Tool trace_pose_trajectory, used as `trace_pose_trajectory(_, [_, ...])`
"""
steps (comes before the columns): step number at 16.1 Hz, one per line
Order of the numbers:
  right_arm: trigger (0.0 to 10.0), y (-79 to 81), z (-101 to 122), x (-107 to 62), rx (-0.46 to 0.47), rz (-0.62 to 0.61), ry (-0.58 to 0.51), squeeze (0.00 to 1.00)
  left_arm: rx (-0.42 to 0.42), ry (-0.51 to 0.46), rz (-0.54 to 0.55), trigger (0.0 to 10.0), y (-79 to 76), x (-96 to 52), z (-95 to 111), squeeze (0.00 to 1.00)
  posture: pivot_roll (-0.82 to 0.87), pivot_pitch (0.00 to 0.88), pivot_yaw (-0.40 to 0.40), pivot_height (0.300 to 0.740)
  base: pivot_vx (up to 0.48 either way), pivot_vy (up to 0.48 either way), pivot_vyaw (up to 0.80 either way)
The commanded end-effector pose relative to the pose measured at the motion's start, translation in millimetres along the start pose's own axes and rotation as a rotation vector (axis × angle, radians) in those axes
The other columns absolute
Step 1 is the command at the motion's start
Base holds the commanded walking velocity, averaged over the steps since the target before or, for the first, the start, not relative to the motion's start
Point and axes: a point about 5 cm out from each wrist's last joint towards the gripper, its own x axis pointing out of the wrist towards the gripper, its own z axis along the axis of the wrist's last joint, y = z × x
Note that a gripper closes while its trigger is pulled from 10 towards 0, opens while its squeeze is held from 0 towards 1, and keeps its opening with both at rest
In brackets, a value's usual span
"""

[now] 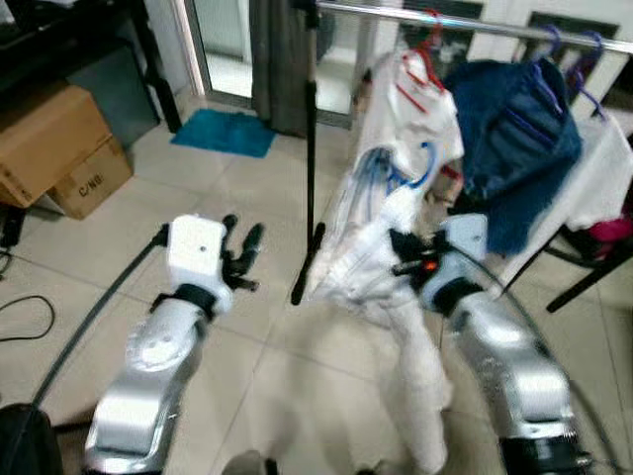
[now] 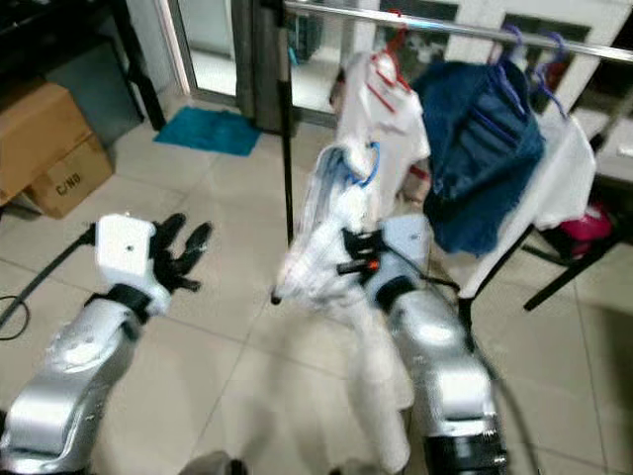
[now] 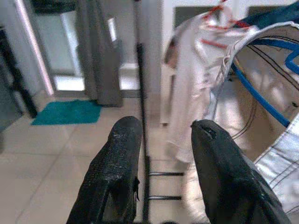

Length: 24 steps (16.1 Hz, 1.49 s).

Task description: Hang hanger

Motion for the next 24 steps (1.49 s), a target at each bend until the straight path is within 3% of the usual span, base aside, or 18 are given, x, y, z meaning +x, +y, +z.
trace_pose_trajectory(1, [10.0,1.0,17.7,1.9,-0.027,0.019,-0.087,0.0,0.002,-0.013,-0.007,10.0,-1.1,0.9,3.0,0.0,-0.06,0.08,0.001,0.74,0.364,0.0,0.0])
trace_pose_trajectory(15, [10.0,-0.8,19.0,4.2,-0.018,0.009,-0.087,0.0,0.0,-0.014,-0.009,10.0,-3.0,0.8,1.7,0.0,-0.06,0.083,-0.007,0.74,0.369,0.0,0.0])
trace_pose_trajectory(18, [10.0,-1.0,17.6,3.3,-0.02,0.007,-0.077,0.0,0.002,-0.012,-0.014,10.0,-3.5,0.8,1.4,0.0,-0.07,0.083,0.001,0.74,0.368,0.0,-0.69])
trace_pose_trajectory(24, [10.0,-0.5,18.7,3.1,-0.022,0.003,-0.088,0.0,0.004,-0.01,-0.02,10.0,-3.5,0.8,1.4,0.0,-0.07,0.089,-0.003,0.74,0.371,0.0,0.0])
